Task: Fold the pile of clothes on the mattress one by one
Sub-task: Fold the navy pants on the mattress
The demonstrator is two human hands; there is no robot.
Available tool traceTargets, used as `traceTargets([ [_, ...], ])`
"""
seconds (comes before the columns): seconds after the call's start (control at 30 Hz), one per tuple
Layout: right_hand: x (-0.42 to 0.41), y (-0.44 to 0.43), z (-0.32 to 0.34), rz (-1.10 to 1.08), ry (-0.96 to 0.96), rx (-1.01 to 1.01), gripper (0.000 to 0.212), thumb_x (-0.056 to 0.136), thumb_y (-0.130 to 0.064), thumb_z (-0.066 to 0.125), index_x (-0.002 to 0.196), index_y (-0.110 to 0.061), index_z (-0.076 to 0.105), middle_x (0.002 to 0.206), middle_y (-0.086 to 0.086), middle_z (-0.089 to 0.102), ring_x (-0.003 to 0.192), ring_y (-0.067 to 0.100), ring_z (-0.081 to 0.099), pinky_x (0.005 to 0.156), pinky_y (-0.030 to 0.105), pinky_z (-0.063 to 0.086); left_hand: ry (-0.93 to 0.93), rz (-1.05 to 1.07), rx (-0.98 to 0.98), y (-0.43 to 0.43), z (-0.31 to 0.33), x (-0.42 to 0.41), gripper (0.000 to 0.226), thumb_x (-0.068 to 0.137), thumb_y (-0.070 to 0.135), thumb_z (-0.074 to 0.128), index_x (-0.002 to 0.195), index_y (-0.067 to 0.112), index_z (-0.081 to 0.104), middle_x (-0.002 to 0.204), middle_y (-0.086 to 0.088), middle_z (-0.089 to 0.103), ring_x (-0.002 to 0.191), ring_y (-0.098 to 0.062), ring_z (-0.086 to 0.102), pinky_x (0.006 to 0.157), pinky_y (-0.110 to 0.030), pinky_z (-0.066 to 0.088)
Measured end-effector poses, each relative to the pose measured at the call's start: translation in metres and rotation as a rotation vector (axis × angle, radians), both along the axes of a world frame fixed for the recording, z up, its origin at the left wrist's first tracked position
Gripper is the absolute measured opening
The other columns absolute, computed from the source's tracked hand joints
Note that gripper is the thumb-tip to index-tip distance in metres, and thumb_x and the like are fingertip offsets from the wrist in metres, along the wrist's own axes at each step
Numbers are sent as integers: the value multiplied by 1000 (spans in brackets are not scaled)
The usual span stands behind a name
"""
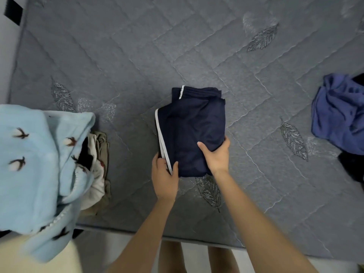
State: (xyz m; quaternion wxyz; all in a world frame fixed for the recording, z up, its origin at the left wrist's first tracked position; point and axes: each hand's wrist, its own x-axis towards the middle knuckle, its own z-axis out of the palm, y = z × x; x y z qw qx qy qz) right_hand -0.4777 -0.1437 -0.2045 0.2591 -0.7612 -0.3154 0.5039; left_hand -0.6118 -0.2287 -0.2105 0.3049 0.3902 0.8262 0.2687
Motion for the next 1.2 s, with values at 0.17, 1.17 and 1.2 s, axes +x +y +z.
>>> traceTargets([
  [0.17,1,-5,-3,83,-135,25,66,77,-42,77,128,-13,47,126,5,58,117,22,54,101,37,44,-197,146,103,0,1,-12,27,93,17,63,68,8,54,125,2,58,100,15,53,83,-12,42],
  [1.17,16,45,-2,37,295,-107,60,75,-25,82,126,-13,53,118,-2,65,104,11,65,87,26,53,-725,172,-242,81,8,-39,59,85,38,71,123,18,32,114,10,52,102,-4,56,80,-22,48],
  [1.2,15,45,2,46,324,-107,53,76,-23,81,122,-15,57,115,-2,68,102,11,66,85,25,54,-769,182,-268,84,12,-41,62,84,40,71,126,18,31,115,9,52,102,-4,56,79,-23,48],
])
